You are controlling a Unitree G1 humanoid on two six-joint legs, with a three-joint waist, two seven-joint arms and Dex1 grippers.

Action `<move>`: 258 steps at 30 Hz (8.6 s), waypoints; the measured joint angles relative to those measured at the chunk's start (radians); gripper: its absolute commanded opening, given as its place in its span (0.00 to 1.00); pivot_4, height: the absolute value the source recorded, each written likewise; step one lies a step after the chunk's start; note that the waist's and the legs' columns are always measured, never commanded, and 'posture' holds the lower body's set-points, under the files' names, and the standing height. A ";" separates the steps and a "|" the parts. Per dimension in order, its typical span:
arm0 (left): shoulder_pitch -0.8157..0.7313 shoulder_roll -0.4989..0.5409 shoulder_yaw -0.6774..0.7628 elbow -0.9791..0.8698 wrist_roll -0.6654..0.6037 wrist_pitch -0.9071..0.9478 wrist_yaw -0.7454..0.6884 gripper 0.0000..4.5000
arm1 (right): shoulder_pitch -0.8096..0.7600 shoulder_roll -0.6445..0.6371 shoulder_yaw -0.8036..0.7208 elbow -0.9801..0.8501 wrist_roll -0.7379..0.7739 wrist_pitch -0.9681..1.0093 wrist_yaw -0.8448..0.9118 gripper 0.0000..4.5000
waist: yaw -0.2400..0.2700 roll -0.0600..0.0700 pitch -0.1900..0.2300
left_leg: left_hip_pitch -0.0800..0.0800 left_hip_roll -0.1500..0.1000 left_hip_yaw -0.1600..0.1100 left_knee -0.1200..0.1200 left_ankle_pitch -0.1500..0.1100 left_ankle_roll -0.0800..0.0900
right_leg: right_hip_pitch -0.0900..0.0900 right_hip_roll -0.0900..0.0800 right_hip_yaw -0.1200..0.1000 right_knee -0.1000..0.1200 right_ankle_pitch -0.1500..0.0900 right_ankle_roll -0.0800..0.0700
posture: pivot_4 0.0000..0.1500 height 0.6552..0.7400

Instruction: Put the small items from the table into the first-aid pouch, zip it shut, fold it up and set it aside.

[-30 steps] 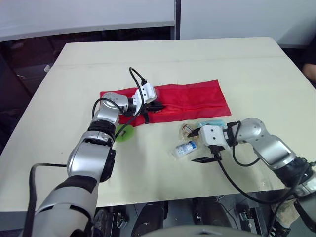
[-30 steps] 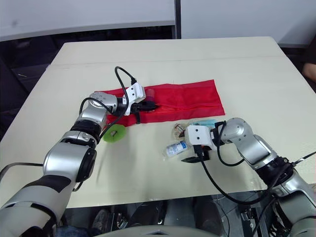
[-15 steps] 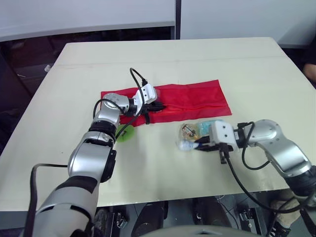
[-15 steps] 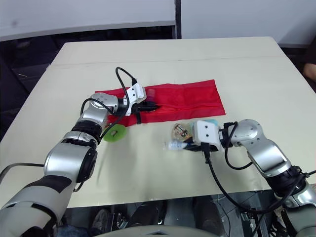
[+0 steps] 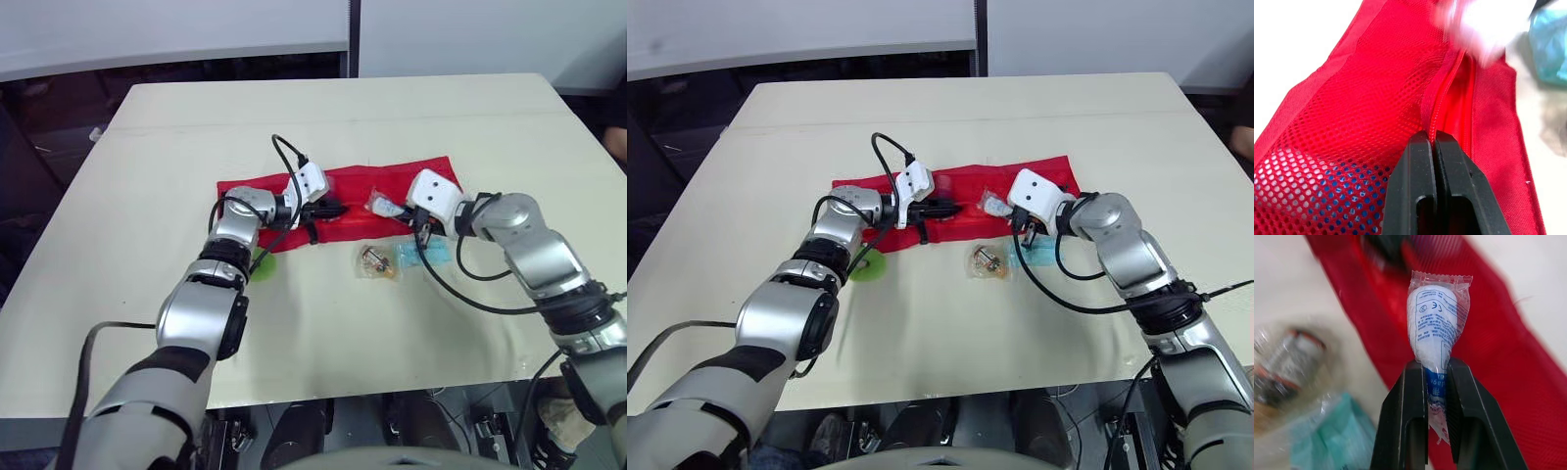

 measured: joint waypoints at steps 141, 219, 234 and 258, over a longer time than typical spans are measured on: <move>0.021 -0.003 0.013 -0.002 0.021 -0.024 0.022 0.00 | 0.612 -0.165 -0.414 -0.527 0.504 -0.058 0.035 0.99 | 0.016 0.000 -0.001 | 0.003 0.001 0.006 -0.001 0.000 0.002 | 0.001 0.001 0.003 0.000 0.001 0.001 | 1.00 0.96; 0.068 -0.062 0.016 -0.098 -0.019 0.021 -0.036 0.00 | 0.132 0.603 -0.258 0.126 0.061 0.107 -0.775 0.07 | -0.033 0.002 -0.005 | 0.004 0.002 0.005 -0.002 0.000 0.001 | 0.000 0.000 0.005 0.001 0.002 0.000 | 1.00 0.96; 0.077 -0.049 0.003 -0.102 -0.018 0.021 -0.036 0.00 | 0.219 0.450 -0.237 -0.042 0.061 0.161 -0.633 0.77 | -0.023 0.002 -0.006 | 0.003 0.000 0.004 -0.003 0.000 0.002 | 0.000 0.000 0.004 -0.001 0.001 0.001 | 1.00 0.96; 0.060 -0.037 -0.006 -0.079 -0.017 0.014 -0.041 0.00 | 0.263 0.272 -0.206 -0.151 0.123 0.189 -0.468 0.01 | -0.021 0.002 -0.006 | 0.003 0.001 0.006 -0.003 0.000 0.002 | -0.002 0.000 0.005 0.000 0.001 0.000 | 1.00 0.96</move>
